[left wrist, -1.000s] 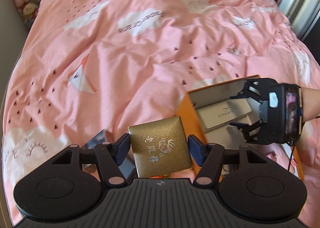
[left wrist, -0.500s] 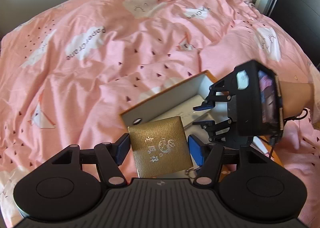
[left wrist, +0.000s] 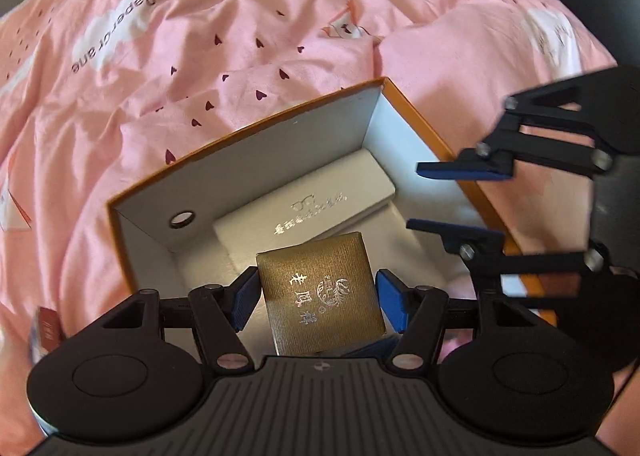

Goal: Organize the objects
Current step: 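Lower the gold box into the box beside the glasses case with the left gripper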

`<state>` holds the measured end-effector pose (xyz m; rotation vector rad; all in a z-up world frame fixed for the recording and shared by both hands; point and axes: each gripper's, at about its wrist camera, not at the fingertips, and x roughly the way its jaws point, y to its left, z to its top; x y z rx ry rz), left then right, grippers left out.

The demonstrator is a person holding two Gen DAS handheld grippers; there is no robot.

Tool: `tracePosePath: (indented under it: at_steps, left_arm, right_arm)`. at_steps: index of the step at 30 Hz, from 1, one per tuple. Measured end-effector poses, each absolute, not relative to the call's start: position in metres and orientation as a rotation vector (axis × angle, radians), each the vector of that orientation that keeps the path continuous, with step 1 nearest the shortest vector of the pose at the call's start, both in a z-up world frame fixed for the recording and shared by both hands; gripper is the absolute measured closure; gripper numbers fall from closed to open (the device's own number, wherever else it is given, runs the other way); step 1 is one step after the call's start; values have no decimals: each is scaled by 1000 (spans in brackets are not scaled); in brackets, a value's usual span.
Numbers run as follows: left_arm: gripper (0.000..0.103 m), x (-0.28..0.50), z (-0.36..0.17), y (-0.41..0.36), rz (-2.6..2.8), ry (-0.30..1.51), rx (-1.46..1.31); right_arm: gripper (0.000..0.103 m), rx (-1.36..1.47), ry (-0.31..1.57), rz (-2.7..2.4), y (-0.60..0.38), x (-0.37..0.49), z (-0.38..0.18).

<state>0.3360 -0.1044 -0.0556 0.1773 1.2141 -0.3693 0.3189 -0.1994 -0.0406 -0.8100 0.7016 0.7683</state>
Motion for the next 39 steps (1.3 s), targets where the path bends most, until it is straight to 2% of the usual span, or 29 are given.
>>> tracePosePath:
  at_steps: [8,21,28,34,39]
  left_arm:
    - [31,354,-86,-112,-299,1263,-74]
    - [32,367,-118,-125,-302,1323,-208]
    - [29,365,-105,-114,-352,1346,-179]
    - [46,353,-100,-112,-438,1386,-88]
    - [77,350,-107,-118,-473,1378,-54]
  right_arm:
    - [78,-792,714,665,-227,328,-35]
    - [78,-759,710,681,-234,325,-37]
    - [68,-763,725,681,-233,323,-35]
    - [68,-779,747,678,-231,321,-40]
    - [68,-779,763,673,-230,322,-43]
